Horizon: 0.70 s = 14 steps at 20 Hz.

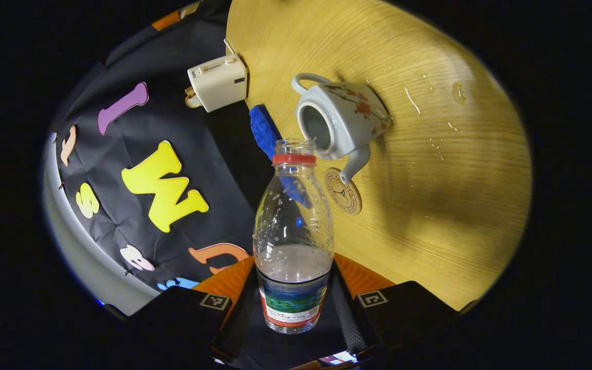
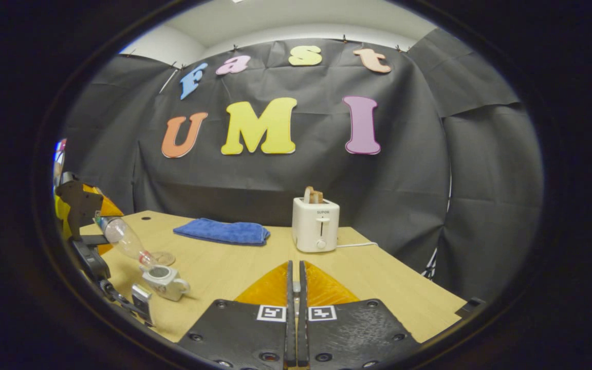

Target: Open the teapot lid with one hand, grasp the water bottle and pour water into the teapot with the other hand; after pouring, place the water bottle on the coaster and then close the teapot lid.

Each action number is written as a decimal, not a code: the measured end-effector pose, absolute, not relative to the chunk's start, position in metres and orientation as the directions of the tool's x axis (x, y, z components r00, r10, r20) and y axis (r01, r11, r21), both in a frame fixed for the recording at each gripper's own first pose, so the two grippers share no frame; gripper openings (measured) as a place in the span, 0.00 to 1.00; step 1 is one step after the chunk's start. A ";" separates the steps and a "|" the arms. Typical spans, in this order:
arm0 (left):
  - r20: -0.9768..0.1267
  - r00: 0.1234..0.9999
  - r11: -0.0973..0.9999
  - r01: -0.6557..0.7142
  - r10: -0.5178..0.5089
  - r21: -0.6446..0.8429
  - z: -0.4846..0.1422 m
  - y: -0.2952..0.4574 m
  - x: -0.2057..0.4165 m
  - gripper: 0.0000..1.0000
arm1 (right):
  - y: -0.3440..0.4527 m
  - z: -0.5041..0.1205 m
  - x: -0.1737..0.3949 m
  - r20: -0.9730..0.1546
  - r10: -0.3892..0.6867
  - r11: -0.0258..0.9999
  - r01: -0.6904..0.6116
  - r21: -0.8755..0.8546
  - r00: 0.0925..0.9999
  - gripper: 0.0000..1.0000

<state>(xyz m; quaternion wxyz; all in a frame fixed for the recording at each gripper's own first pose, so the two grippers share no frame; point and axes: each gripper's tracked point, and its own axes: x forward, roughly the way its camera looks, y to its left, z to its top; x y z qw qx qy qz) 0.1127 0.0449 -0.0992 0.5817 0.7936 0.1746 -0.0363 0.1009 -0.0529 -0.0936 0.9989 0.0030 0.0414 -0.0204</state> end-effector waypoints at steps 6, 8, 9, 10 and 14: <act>-0.241 0.931 -0.337 0.328 0.273 0.883 -0.088 0.044 0.112 0.75 | -0.048 -0.089 0.097 -0.078 -0.005 0.999 0.009 0.045 0.997 0.01; -0.221 0.934 -0.373 0.318 0.281 0.872 -0.082 0.042 0.110 0.75 | -0.055 -0.086 0.098 -0.070 -0.013 0.998 0.017 0.061 0.997 0.01; -0.215 0.935 -0.383 0.315 0.281 0.869 -0.081 0.040 0.110 0.75 | -0.059 -0.085 0.098 -0.067 -0.018 0.998 0.022 0.064 0.998 0.01; -0.211 0.937 -0.389 0.312 0.279 0.867 -0.080 0.038 0.109 0.75 | -0.062 -0.084 0.097 -0.064 -0.025 0.997 0.030 0.065 0.998 0.01; -0.198 0.943 -0.436 0.302 0.268 0.848 -0.079 0.024 0.110 0.75 | -0.074 -0.080 0.098 -0.057 -0.049 0.996 0.053 0.075 0.997 0.01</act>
